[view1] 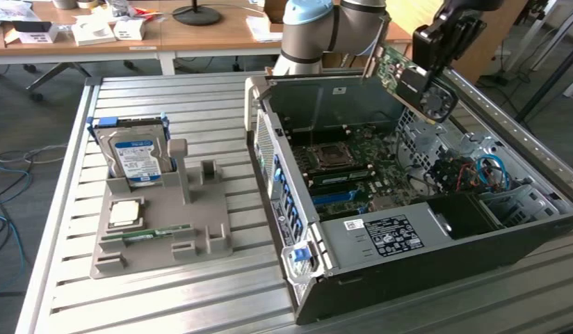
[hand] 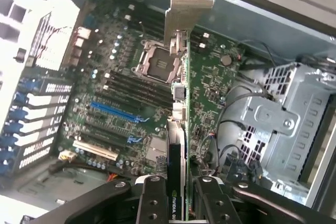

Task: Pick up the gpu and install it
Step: 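Insert the gpu into the slot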

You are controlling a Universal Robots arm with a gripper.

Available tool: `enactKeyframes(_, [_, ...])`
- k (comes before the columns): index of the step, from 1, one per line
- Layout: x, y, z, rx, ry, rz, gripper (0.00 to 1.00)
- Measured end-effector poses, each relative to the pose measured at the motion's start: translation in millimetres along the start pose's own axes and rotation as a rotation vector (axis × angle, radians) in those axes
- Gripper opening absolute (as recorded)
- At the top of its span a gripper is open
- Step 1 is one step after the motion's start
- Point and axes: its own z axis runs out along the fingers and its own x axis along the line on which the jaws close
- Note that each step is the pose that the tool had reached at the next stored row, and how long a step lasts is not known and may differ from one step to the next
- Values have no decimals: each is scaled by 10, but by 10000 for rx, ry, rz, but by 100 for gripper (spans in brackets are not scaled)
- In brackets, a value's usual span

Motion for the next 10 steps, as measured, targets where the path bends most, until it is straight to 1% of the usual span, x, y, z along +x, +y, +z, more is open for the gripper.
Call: enactKeyframes(10, [1, 1, 8, 1, 66, -1452, 26])
